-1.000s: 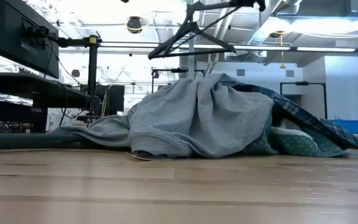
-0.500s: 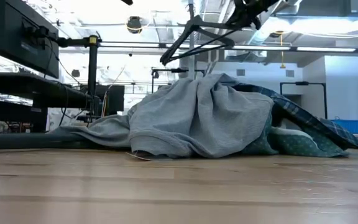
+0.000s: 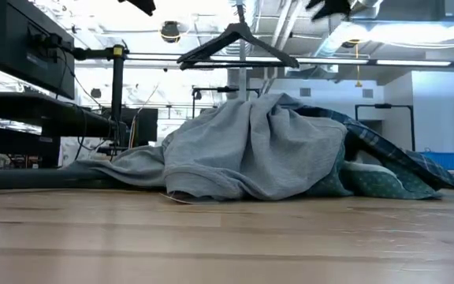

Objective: Hang clothes
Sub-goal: Hang the gray hanger on the hanger rack

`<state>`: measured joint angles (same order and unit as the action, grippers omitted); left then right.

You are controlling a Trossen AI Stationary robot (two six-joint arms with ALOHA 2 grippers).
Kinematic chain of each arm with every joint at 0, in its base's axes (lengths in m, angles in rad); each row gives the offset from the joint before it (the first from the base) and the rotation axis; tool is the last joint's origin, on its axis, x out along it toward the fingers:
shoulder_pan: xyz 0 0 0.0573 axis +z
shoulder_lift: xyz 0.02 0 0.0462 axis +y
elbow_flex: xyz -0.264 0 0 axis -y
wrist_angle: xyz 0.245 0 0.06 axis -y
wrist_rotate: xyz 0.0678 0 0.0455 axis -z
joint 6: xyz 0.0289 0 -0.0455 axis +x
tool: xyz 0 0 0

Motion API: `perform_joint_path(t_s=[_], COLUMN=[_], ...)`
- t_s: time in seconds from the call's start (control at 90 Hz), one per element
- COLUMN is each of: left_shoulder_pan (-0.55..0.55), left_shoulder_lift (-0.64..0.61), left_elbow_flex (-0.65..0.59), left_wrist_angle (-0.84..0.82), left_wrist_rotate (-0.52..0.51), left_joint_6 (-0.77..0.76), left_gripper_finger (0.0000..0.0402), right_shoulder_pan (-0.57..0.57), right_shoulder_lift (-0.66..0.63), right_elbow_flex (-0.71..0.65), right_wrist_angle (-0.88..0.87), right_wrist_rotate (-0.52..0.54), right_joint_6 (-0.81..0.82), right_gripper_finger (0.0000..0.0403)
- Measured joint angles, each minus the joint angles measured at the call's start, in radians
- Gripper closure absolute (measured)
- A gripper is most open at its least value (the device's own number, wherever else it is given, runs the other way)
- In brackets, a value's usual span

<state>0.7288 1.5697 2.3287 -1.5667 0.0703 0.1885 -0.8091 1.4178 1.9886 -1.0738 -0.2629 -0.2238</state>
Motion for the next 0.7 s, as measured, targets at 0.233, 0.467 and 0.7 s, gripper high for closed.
perform_joint_path(t_s=[0.233, 0.467, 0.7], left_shoulder_pan=[-0.281, -0.484, -0.575], left_shoulder_lift=[-0.079, -0.212, -0.323], left_elbow_flex=[-0.341, -0.935, -1.36], left_wrist_angle=[0.0, 0.083, 0.431], left_wrist_rotate=[0.039, -0.033, 0.118], left_joint_6=[-0.321, -0.607, -0.89], left_gripper_finger=[0.0281, 0.0281, 0.0281], right_shoulder_pan=[0.115, 0.19, 0.212], right_shoulder_lift=[-0.013, -0.006, -0.007], right_elbow_flex=[-0.001, -0.09, -0.198], right_wrist_angle=[0.005, 0.051, 0.136], right_wrist_rotate=[0.0, -0.001, -0.002], right_joint_6=[-0.036, -0.035, 0.012], right_gripper_finger=[0.0163, 0.0163, 0.0163])
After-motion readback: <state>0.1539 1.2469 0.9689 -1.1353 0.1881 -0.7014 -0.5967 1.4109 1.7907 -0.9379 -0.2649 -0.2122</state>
